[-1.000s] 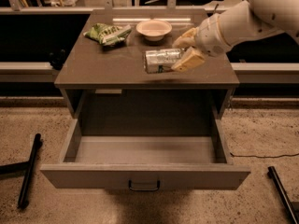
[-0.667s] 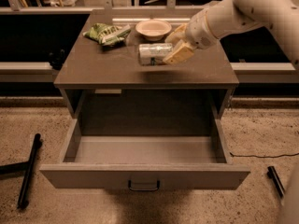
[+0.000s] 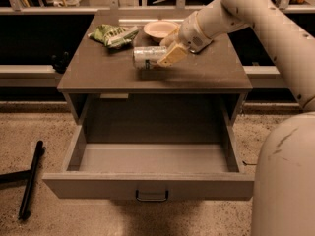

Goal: Pick 7up can from top drawer and place on counter

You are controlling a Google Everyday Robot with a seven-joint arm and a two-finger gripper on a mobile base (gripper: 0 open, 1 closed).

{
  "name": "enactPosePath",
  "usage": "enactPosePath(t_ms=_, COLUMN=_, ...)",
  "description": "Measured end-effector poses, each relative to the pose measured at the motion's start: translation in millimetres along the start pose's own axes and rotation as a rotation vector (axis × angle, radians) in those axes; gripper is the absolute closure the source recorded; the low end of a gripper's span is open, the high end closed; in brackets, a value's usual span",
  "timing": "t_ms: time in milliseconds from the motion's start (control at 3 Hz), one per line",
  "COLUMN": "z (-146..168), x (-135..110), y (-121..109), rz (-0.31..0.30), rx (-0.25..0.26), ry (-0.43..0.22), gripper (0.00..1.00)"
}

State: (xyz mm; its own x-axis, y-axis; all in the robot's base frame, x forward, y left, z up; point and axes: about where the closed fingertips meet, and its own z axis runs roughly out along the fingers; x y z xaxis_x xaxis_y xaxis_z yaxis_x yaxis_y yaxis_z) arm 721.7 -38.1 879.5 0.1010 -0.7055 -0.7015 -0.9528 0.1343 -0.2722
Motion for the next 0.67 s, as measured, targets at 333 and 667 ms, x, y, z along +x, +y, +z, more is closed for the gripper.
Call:
enactPosePath(t_ms=333, z=14.4, x=-2.0, y=-2.3, rz=0.014, rx=-0.013, ry=0.008, gripper=0.28)
enactPosePath(t_ms=667, z=23.9, x=-1.2, y=-2.9, rz=0.026, rx=-0.018, ry=0.016, gripper=0.05)
